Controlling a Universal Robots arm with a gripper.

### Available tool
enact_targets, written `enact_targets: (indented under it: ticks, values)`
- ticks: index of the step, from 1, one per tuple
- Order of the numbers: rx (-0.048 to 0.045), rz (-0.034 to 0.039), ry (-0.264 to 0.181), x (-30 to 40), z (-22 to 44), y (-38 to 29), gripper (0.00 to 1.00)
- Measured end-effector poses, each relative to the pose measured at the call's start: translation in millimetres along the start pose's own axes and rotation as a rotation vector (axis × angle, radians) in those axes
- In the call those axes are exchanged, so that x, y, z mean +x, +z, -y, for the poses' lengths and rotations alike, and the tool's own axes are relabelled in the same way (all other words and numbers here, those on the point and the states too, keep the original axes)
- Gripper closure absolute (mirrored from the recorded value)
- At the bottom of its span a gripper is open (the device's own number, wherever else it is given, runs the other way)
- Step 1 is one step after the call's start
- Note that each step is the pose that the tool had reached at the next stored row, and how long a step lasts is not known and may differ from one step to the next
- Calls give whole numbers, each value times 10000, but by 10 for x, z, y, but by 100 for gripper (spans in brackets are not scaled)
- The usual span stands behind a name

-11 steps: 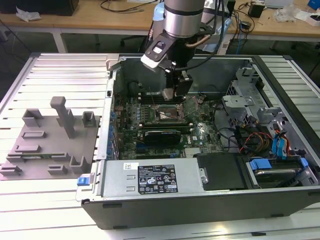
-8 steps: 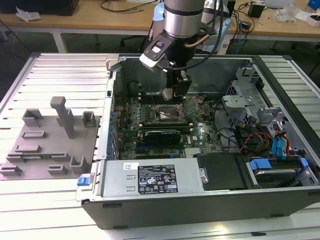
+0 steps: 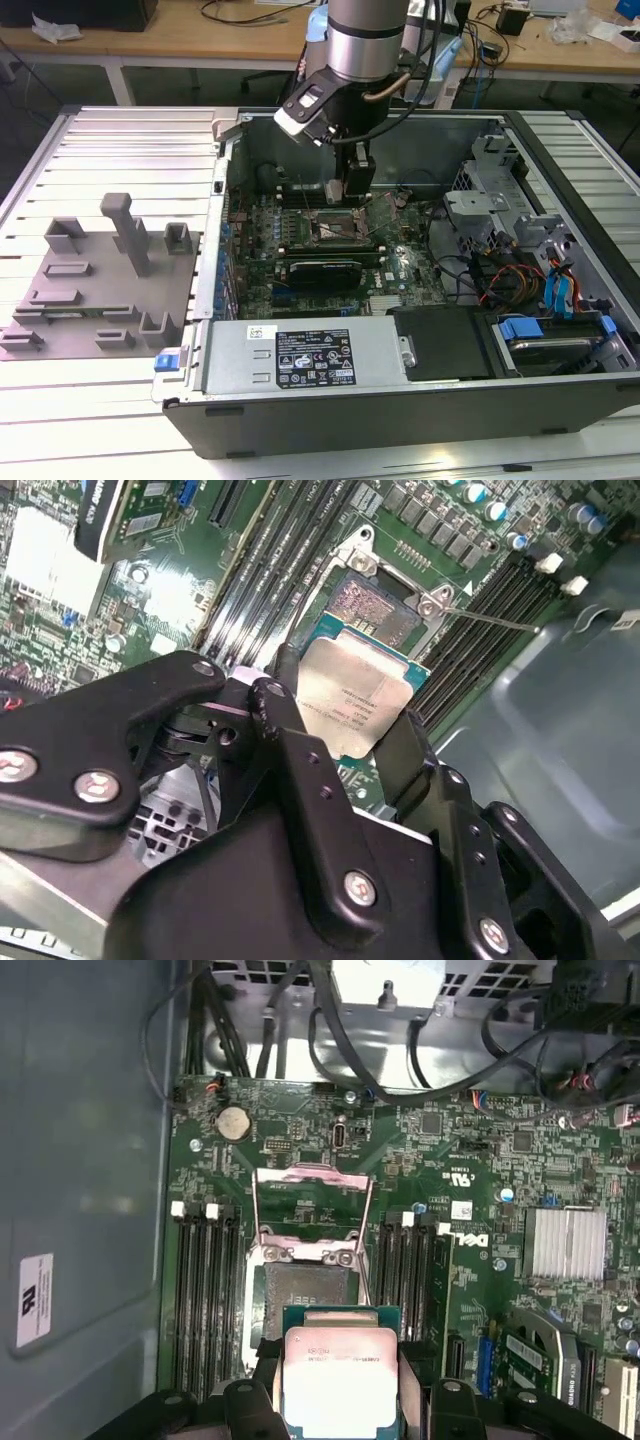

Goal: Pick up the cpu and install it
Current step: 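Place the cpu into insertion slot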

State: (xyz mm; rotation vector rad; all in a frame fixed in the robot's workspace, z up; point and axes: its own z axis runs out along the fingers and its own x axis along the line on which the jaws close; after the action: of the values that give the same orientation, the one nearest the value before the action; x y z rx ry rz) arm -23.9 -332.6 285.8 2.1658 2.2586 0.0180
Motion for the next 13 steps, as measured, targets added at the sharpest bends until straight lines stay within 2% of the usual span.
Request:
enact_targets:
  ticks: [7,13]
  values:
    - [-8,-3,29,0,0,11,45]
    - [-56,4,22,0,1,77,45]
